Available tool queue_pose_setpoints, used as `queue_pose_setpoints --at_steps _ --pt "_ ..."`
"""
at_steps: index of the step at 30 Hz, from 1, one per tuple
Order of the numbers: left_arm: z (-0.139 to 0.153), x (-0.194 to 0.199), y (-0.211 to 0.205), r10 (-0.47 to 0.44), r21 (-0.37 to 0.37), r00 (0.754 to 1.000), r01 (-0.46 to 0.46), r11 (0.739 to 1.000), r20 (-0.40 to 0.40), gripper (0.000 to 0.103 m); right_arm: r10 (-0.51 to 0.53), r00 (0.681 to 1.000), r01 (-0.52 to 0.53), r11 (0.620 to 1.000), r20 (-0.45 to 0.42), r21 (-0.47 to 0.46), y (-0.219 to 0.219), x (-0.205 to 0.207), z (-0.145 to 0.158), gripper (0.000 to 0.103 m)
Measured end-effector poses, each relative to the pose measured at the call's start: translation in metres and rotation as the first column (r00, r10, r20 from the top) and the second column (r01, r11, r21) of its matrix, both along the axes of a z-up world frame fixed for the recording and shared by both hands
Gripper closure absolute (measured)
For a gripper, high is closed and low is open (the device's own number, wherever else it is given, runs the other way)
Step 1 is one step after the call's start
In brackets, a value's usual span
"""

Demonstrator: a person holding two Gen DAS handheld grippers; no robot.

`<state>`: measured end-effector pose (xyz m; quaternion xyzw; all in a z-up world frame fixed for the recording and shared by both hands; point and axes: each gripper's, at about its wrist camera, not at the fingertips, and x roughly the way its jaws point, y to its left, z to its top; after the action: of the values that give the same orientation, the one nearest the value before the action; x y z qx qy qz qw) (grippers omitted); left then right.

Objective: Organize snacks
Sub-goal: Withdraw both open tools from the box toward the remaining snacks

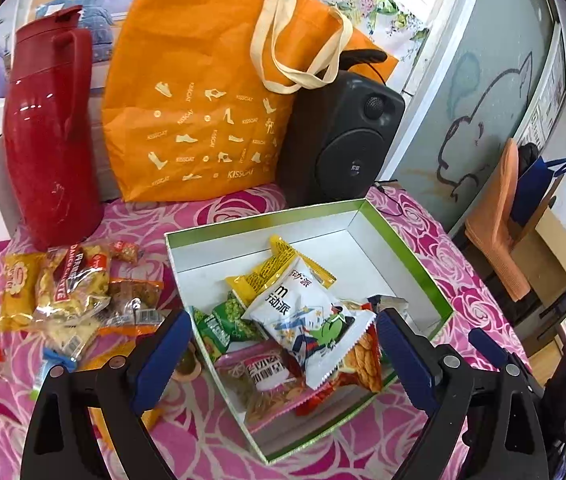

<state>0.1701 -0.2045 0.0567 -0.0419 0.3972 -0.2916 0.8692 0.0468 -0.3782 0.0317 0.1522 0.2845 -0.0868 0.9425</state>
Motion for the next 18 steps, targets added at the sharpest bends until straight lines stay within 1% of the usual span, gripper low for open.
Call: queue_pose_setpoints --at_steps 3,7,11,13,15,18 --pt "0.006 -0.011 0.015 0.007 -0.014 1.0 -0.007 1.0 0.003 0.007 0.031 0.999 -0.031 1.0 0.007 0.0 0.014 -0.006 0.006 0.001" --pt "0.001 -0.023 0.04 0.041 0.001 0.999 -0.041 0.999 -0.025 0.007 0.099 0.995 -0.099 0.995 -0.001 0.015 0.035 -0.011 0.008 0.001" --pt "-0.015 -0.039 0.076 0.106 -0.005 0.993 -0.106 0.994 -0.054 0.007 0.171 0.985 -0.17 0.985 -0.031 0.042 0.056 -0.012 -0.001 0.001" --pt "-0.027 -0.044 0.095 0.145 -0.002 0.985 -0.145 0.989 -0.092 0.007 0.199 0.979 -0.194 0.977 -0.047 0.085 0.065 -0.012 -0.008 0.001" --pt "-0.037 -0.048 0.109 0.159 -0.009 0.98 -0.161 0.987 -0.121 0.007 0.229 0.971 -0.22 0.967 -0.064 0.13 0.074 -0.011 -0.014 0.001" --pt "-0.051 -0.055 0.134 0.197 -0.005 0.971 -0.2 0.98 -0.133 0.007 0.308 0.948 -0.292 0.941 -0.077 0.169 0.095 -0.009 -0.021 0.001"
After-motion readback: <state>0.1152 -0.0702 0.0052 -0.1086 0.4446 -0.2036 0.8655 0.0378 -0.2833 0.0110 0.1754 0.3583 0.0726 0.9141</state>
